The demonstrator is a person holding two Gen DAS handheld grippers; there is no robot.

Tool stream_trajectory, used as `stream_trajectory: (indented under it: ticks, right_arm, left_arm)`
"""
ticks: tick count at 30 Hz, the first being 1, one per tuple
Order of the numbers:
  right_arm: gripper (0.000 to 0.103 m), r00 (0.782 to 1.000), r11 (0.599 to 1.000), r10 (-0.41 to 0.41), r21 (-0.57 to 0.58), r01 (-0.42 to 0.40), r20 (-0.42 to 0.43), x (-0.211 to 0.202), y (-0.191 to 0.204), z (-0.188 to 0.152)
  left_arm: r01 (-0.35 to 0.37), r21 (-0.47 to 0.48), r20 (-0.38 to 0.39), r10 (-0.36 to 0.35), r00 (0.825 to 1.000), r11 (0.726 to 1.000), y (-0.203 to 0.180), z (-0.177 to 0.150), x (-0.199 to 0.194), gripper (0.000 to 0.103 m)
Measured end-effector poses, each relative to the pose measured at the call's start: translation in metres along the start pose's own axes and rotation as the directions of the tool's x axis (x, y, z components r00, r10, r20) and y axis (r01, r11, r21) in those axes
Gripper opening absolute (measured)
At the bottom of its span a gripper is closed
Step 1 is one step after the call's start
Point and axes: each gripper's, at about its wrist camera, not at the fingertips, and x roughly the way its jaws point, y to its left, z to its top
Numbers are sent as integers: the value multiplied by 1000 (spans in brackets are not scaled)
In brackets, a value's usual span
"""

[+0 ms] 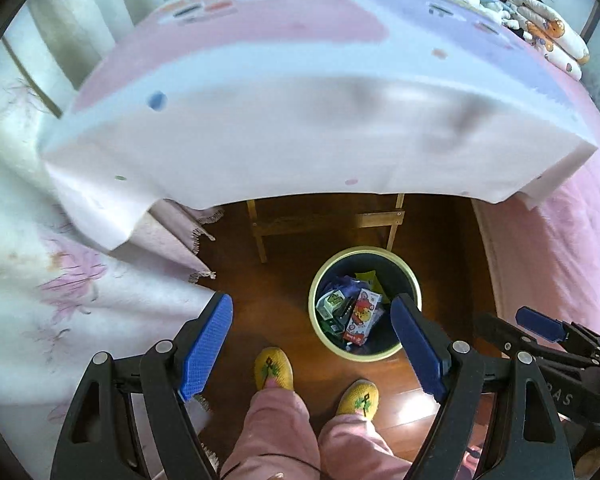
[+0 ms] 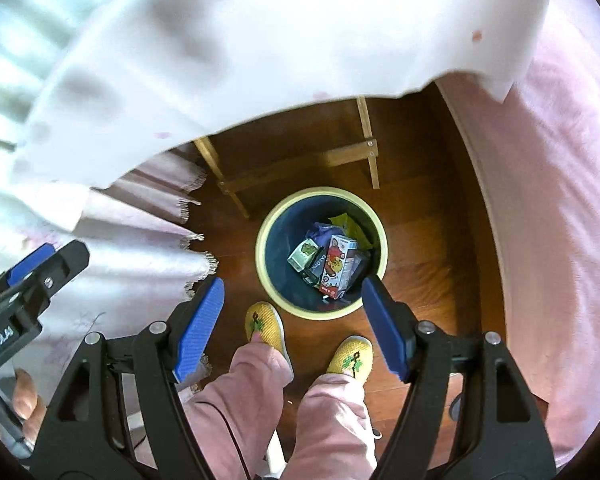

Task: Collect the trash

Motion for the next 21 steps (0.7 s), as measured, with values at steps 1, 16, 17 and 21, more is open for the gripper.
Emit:
stream_trajectory:
  ticks: [1, 16, 17, 21]
  right_arm:
    - [69, 1000, 1000, 2, -13, -2, 8, -12, 6, -2]
    - [69, 991, 993, 56, -113, -43, 122, -179, 69, 10]
    - [69, 989, 992, 56, -118, -40, 133, -189, 71, 13]
    - [69, 983, 992, 43, -127, -20, 179, -217, 78, 22]
  left_arm:
    - [3, 0, 2, -3, 1000, 1000, 0, 0, -10, 83]
    - [17, 8, 81, -18, 997, 1000, -5, 31, -162, 83]
    - [10, 6, 95, -11, 995, 1000, -6, 34, -171, 83]
    - [-5, 4, 142, 5, 990, 1000, -9, 44, -191, 83]
